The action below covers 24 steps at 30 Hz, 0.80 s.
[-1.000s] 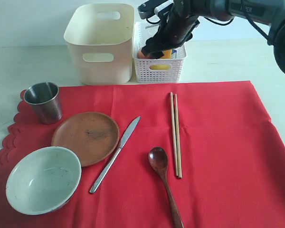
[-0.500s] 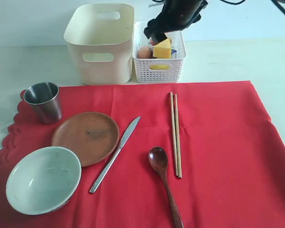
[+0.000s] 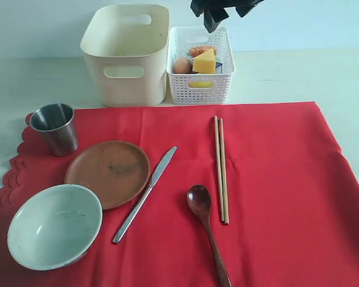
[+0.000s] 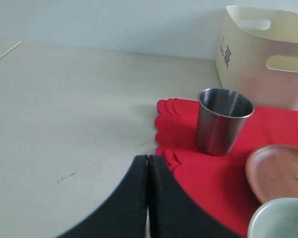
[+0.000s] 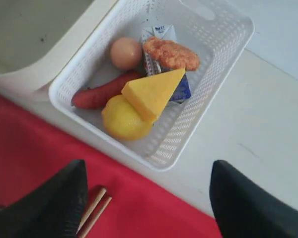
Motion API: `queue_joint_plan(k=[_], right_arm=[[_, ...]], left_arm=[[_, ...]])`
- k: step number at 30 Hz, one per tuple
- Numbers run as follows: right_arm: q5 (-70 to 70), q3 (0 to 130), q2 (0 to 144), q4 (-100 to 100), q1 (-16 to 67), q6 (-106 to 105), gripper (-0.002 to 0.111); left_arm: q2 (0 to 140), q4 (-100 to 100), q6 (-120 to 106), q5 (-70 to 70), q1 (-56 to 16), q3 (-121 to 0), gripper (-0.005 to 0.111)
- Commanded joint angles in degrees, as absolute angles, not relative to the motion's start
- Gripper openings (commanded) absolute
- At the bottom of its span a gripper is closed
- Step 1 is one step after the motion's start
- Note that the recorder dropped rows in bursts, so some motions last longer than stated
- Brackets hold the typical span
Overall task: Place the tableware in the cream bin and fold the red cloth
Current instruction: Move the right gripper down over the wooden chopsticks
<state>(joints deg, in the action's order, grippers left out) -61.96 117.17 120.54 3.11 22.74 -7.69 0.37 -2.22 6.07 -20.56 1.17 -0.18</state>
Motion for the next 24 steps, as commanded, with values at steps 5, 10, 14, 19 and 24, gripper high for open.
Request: queue_joint_plan(k=[5, 10, 14, 19, 24], right_arm=[[-70.0, 116.9, 117.3, 1.9, 22.6, -7.4, 0.064], [-70.0, 112.0, 114.6, 0.0, 22.6, -7.4, 0.064], [-68.4, 104.4, 111.1, 0.0, 22.6, -7.2, 0.064], [-65.7, 95.4, 106.5, 0.0, 22.6, -5.9, 0.064], [-62.8, 86.1, 102.4, 0.0, 22.6, -4.4, 0.064]], left_arm=[[0.0, -2.4, 6.2, -20.2, 1.2, 0.0, 0.000], [0.0, -2.4, 6.2, -20.2, 1.2, 0.0, 0.000], [0.0, -2.4, 6.2, -20.2, 1.2, 0.0, 0.000], [0.0, -2.4, 6.2, -20.2, 1.2, 0.0, 0.000], [0.0, -2.4, 6.2, -20.2, 1.2, 0.0, 0.000]])
